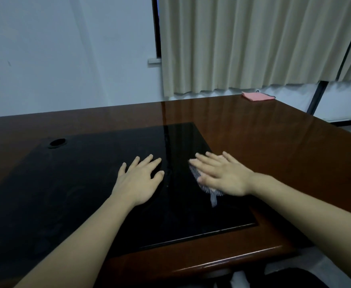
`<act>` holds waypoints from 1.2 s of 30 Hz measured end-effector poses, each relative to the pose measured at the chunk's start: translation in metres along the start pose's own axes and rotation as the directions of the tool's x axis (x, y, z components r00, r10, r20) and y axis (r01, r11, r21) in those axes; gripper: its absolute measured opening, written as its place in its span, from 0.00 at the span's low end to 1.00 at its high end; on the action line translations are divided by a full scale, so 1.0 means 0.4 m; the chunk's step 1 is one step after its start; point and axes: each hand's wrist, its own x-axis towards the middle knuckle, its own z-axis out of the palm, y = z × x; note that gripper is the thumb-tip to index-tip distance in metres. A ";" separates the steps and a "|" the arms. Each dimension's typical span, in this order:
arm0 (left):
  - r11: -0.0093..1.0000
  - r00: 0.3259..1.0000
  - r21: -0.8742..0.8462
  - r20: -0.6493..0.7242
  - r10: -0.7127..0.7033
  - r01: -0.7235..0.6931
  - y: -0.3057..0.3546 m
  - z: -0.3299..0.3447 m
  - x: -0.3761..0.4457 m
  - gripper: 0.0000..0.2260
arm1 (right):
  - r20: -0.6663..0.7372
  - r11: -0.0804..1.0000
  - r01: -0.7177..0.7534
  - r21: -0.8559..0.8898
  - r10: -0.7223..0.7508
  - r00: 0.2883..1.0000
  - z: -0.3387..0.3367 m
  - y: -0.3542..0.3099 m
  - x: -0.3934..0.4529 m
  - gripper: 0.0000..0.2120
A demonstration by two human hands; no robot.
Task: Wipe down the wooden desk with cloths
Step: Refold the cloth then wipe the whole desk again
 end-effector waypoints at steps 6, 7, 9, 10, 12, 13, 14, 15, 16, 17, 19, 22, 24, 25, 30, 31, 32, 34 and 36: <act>1.000 1.000 0.003 0.005 0.008 -0.008 0.003 -0.002 -0.004 0.25 | -0.017 0.988 -0.152 -0.015 0.151 0.988 -0.023 -0.010 0.141 0.30; 1.000 1.000 0.004 0.006 0.009 -0.009 0.003 -0.003 -0.005 0.25 | -0.008 0.991 -0.130 -0.017 0.129 0.992 -0.021 -0.037 0.135 0.30; 1.000 1.000 0.008 0.008 0.011 -0.011 0.003 -0.002 -0.005 0.25 | 0.005 0.998 -0.052 -0.025 0.052 0.999 -0.013 -0.091 0.093 0.30; 1.000 1.000 0.008 0.010 0.013 -0.013 0.003 -0.002 -0.005 0.25 | 0.009 0.999 -0.001 -0.032 0.002 1.000 -0.005 -0.114 0.061 0.30; 1.000 1.000 0.009 0.009 0.015 -0.016 0.005 -0.002 -0.007 0.25 | 0.013 0.994 0.101 -0.044 -0.101 0.995 0.013 -0.151 -0.018 0.30; 1.000 1.000 0.010 0.006 0.015 -0.015 0.006 -0.002 -0.007 0.25 | 0.014 0.989 0.144 -0.045 -0.144 0.990 0.024 -0.161 -0.057 0.30; 1.000 1.000 0.011 0.004 0.014 -0.014 0.007 -0.003 -0.008 0.25 | 0.019 0.984 0.174 -0.043 -0.173 0.985 0.034 -0.164 -0.093 0.29; 1.000 1.000 0.011 0.003 0.016 -0.016 0.007 -0.003 -0.007 0.25 | 0.027 0.982 0.187 -0.039 -0.186 0.982 0.041 -0.162 -0.123 0.29; 1.000 1.000 0.014 0.003 0.017 -0.017 0.011 -0.002 -0.009 0.25 | 0.034 0.982 0.184 -0.038 -0.183 0.983 0.045 -0.152 -0.149 0.29; 1.000 1.000 0.013 0.003 0.013 -0.013 0.009 -0.003 -0.006 0.25 | 0.039 0.984 0.173 -0.032 -0.172 0.984 0.043 -0.139 -0.158 0.28; 1.000 1.000 0.014 0.008 0.011 -0.011 0.011 -0.005 -0.009 0.25 | 0.034 0.993 0.117 -0.017 -0.117 0.993 0.037 -0.103 -0.169 0.28; 1.000 1.000 0.000 0.013 0.014 -0.014 0.010 -0.011 -0.018 0.25 | 0.009 1.000 -0.005 -0.003 0.005 1.000 0.029 -0.041 -0.161 0.28; 1.000 1.000 -0.016 0.004 0.006 -0.006 0.006 -0.020 -0.027 0.25 | -0.009 0.997 -0.075 0.002 0.075 0.997 0.028 -0.019 -0.154 0.28; 1.000 1.000 -0.026 -0.004 0.004 -0.004 0.003 -0.026 -0.035 0.25 | -0.016 0.995 -0.099 -0.002 0.099 0.995 0.030 -0.020 -0.153 0.28; 0.999 1.000 -0.049 -0.017 -0.017 0.016 -0.034 -0.048 -0.084 0.23 | -0.025 0.998 -0.061 -0.030 0.060 0.998 0.055 -0.177 -0.184 0.30; 0.999 1.000 -0.044 -0.018 -0.024 0.023 -0.044 -0.050 -0.092 0.23 | -0.024 0.999 -0.010 -0.038 0.009 1.000 0.064 -0.228 -0.191 0.30; 0.999 0.999 -0.039 -0.021 -0.030 0.029 -0.054 -0.052 -0.097 0.23 | -0.025 0.998 0.044 -0.045 -0.045 0.999 0.072 -0.274 -0.196 0.31; 0.998 0.999 -0.034 -0.026 -0.044 0.043 -0.073 -0.055 -0.105 0.23 | -0.024 0.992 0.121 -0.040 -0.122 0.992 0.082 -0.337 -0.195 0.31; 0.998 0.998 -0.033 -0.031 -0.060 0.058 -0.090 -0.056 -0.111 0.23 | -0.009 0.988 0.154 -0.019 -0.154 0.988 0.078 -0.347 -0.186 0.31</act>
